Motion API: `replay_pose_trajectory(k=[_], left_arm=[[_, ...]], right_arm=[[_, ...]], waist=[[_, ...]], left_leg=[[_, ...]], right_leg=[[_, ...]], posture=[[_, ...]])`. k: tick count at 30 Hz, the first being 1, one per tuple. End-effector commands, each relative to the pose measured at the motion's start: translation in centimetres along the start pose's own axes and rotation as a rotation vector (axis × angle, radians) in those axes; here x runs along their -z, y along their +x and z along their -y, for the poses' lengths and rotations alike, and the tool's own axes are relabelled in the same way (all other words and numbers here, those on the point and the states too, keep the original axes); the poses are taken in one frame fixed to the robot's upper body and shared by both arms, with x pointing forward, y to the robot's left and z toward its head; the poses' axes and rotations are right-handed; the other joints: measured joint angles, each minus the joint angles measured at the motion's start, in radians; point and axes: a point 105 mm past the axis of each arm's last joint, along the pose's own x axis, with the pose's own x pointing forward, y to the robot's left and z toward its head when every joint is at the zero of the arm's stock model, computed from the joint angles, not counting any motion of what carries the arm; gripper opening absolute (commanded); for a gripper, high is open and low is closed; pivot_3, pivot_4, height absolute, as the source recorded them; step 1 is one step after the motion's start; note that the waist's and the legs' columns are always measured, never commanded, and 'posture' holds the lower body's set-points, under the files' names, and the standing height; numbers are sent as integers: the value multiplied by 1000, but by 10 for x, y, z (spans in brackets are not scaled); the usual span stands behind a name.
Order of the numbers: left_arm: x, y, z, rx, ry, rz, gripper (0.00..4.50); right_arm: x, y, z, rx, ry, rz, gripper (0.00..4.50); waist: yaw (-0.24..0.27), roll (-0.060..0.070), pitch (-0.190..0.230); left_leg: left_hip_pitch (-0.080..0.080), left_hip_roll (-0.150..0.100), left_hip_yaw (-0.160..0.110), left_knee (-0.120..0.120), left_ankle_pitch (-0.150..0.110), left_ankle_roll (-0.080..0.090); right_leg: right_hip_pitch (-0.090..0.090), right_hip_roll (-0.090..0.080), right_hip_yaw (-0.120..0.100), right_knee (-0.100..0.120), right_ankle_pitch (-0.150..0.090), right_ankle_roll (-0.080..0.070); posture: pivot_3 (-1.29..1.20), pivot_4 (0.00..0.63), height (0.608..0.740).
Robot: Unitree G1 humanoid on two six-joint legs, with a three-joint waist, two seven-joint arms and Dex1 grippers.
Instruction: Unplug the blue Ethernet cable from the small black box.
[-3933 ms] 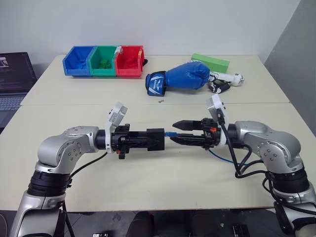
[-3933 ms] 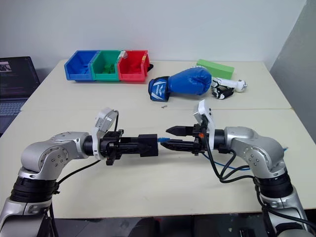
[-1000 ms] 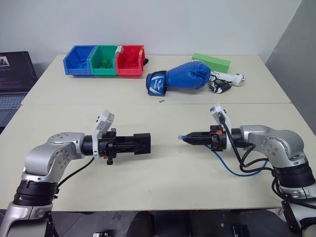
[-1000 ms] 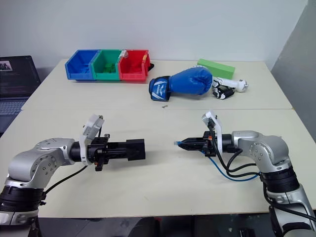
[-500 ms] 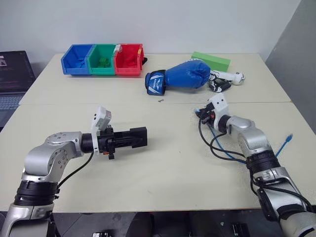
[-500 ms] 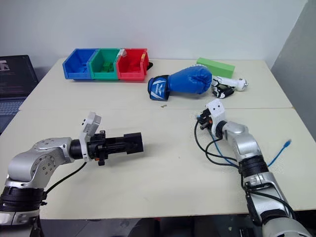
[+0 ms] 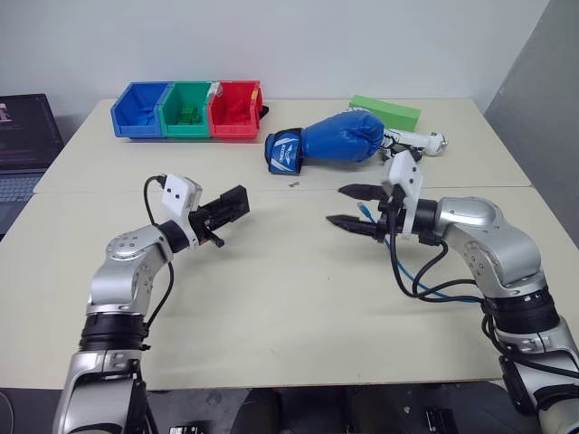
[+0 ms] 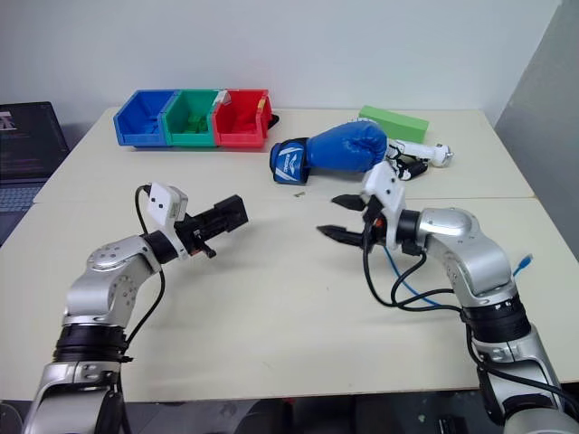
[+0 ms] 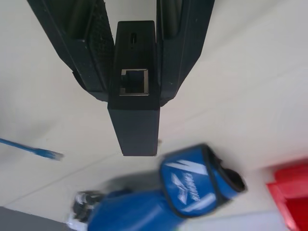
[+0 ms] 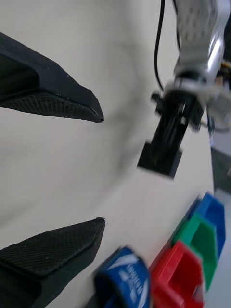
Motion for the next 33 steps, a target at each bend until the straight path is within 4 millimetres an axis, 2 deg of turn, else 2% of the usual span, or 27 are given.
replay_pose_trajectory(k=[1,3,7,9,10,18,24,28,30,33], left_arm=[[0,-5,-33,-204,104,42,798],[10,-7,-42,-273,101,30,798],[29,-8,-45,-317,80,0,798],[40,-11,-44,-323,46,-17,1497],[44,-12,-43,-320,39,-21,1539],[53,-25,-42,-323,-40,-20,3301],[44,-43,-27,-248,-73,-55,4482],[36,-61,-22,-193,4,-178,4482],[26,-69,-24,-183,78,-212,4482],[4,-79,-19,-70,133,-210,4482]], right_arm=[[-20,10,-17,-77,-64,37,3346],[-20,13,-18,-84,-77,30,3346],[-15,14,-16,-80,-92,1,3346],[-12,13,-15,-77,-98,-12,3400],[-11,13,-15,-76,-99,-15,3400],[-10,10,-14,-63,-96,-24,3400],[-6,4,-10,-33,-84,-34,3400],[7,-9,-2,23,-44,-68,3400],[15,-19,5,64,-16,-86,3400],[25,-39,19,134,38,-106,3400]], waist=[[0,0,0],[3,0,0],[5,-1,0],[5,-1,0],[5,-1,0],[1,-1,0],[1,-1,0],[1,-1,-1],[2,-1,0],[5,-1,0]], left_leg=[[0,0,0,0,0,0],[0,-1,0,0,0,0],[0,-2,0,1,0,0],[-1,-2,0,1,0,0],[-1,-2,0,1,0,0],[0,-1,-1,1,0,0],[0,-1,-1,1,0,0],[0,0,-2,0,0,0],[0,0,-2,0,0,0],[0,-1,-1,0,0,0]], right_leg=[[0,0,0,0,0,0],[0,0,0,0,0,0],[0,-1,0,0,0,0],[0,-2,-1,0,0,0],[0,-2,-1,0,0,0],[0,-1,-1,1,0,0],[0,-2,0,1,0,0],[0,-3,-1,1,0,0],[0,-3,-1,1,0,0],[1,-2,-1,0,0,0]], posture=[[0,150,740],[0,150,740],[0,150,740],[0,150,740],[0,150,740],[0,150,740],[0,150,740],[0,150,740],[0,150,740],[0,150,740]])
